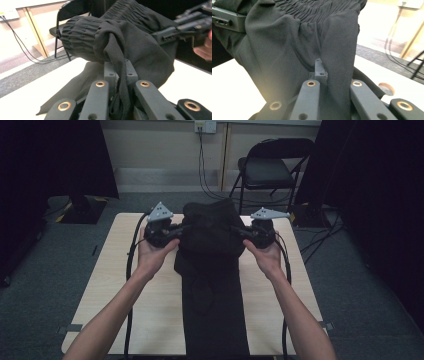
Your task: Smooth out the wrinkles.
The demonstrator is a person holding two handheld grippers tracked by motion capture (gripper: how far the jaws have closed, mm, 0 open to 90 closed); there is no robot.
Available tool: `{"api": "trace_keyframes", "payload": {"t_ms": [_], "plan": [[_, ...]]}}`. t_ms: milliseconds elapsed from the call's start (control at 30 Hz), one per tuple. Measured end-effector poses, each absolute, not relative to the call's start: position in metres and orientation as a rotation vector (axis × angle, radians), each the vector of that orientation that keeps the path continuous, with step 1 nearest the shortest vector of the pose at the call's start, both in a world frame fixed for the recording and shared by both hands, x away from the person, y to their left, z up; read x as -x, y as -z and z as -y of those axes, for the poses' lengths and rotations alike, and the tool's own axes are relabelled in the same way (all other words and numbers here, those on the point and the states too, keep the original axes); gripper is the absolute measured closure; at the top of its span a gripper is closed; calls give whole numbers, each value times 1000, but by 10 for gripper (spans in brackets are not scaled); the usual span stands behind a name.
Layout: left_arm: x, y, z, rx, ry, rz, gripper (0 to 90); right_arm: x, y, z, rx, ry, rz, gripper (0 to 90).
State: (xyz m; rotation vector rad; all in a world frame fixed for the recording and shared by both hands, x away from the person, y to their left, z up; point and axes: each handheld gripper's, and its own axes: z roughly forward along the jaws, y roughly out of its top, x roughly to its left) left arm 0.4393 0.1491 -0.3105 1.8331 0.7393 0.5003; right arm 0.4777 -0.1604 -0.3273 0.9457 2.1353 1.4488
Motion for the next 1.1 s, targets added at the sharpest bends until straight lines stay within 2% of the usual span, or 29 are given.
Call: {"api": "trace_keyframes", "payload": {"t_ms": [133, 333, 500, 667, 900, 1100], "plan": [[-399, 346, -151, -1863, -418, -734, 856, -444, 345, 164, -909, -1434, -2205, 842], [-359, 413, -146, -1993, -277, -759, 856, -398, 403, 171, -950, -1372, -2348, 841], [-347, 454, -134, -2135, -172, -766, 854, -378, 444, 175, -988, -1311, -2447, 835], [-354, 479, -128, -2194, -104, -800, 852, -373, 478, 177, -1050, -1214, -2515, 808], [-377, 489, -131, -2208, -187, -834, 849, -388, 494, 171, -1087, -1163, -2509, 795], [-419, 492, -146, -2184, -242, -858, 848, -413, 498, 159, -1084, -1188, -2453, 788]]}}
